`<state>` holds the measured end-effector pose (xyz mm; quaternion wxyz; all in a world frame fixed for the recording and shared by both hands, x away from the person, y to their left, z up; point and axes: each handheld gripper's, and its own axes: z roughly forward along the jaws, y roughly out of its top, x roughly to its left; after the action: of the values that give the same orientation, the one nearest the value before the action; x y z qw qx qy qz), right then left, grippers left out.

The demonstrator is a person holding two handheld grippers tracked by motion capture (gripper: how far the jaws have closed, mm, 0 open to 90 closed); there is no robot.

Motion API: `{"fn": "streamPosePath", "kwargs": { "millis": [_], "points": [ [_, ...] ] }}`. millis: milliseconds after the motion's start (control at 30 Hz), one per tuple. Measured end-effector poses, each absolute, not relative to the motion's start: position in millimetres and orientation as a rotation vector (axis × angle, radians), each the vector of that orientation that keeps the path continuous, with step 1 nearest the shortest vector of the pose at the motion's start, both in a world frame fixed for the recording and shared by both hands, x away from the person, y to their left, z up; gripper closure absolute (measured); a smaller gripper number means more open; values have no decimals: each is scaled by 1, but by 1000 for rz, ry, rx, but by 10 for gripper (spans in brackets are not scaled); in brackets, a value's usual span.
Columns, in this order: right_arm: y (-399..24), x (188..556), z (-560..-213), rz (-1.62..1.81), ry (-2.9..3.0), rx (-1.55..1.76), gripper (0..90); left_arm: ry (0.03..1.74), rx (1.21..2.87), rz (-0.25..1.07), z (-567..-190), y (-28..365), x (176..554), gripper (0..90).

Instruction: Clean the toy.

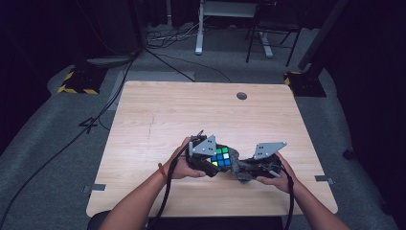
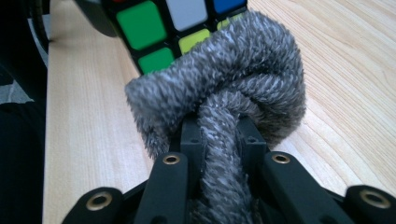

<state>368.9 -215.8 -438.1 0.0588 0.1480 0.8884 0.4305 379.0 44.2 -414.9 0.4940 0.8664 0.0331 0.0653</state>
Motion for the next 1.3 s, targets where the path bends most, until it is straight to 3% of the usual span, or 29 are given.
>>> {"fn": "streamPosePath", "kwargs": {
  "millis": [233, 667, 900, 1300],
  "points": [
    [-221, 364, -425, 1378, 2634, 429, 779, 90, 2096, 134, -420, 42, 381, 337],
    [-212, 375, -448, 1208, 2717, 551, 778, 36, 2060, 130, -411, 38, 370, 337],
    [-205, 369, -447, 1273, 2760, 446, 778, 33, 2095, 140, -415, 37, 372, 337],
    [-226, 378, -438, 1343, 2658, 571, 778, -6, 2087, 108, -414, 35, 368, 337]
  ]
}}
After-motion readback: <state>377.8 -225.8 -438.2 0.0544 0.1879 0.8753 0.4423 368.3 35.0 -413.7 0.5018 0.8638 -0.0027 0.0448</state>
